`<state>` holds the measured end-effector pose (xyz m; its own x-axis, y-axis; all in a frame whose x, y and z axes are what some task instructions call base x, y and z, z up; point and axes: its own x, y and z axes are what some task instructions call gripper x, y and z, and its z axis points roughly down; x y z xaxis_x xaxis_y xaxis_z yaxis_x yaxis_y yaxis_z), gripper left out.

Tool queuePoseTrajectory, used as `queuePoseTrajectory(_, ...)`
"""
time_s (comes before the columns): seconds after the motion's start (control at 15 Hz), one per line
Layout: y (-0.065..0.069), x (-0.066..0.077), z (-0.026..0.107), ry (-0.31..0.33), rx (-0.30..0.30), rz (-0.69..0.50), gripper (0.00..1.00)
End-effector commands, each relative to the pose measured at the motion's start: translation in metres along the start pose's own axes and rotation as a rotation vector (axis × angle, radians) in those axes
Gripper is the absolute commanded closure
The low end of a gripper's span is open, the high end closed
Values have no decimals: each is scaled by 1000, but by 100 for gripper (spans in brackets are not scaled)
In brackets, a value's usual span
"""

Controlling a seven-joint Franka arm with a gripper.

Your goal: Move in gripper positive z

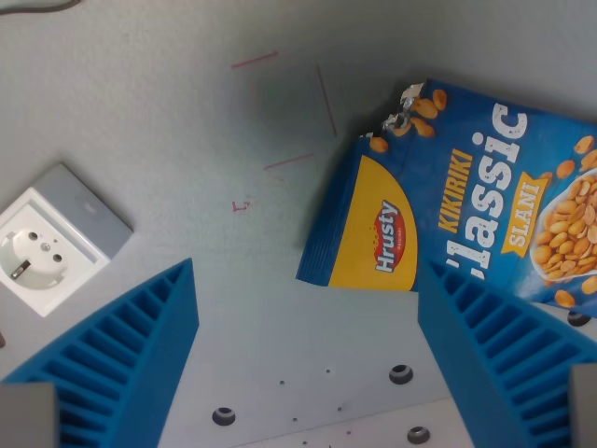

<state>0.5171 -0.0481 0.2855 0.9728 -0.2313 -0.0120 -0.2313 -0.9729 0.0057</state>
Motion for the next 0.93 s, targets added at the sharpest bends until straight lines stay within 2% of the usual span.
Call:
queuePoseTrajectory(0.07,0,0,3,3,1,1,0)
queuePoseTrajectory(0.93,0,0,68,3,1,1,0)
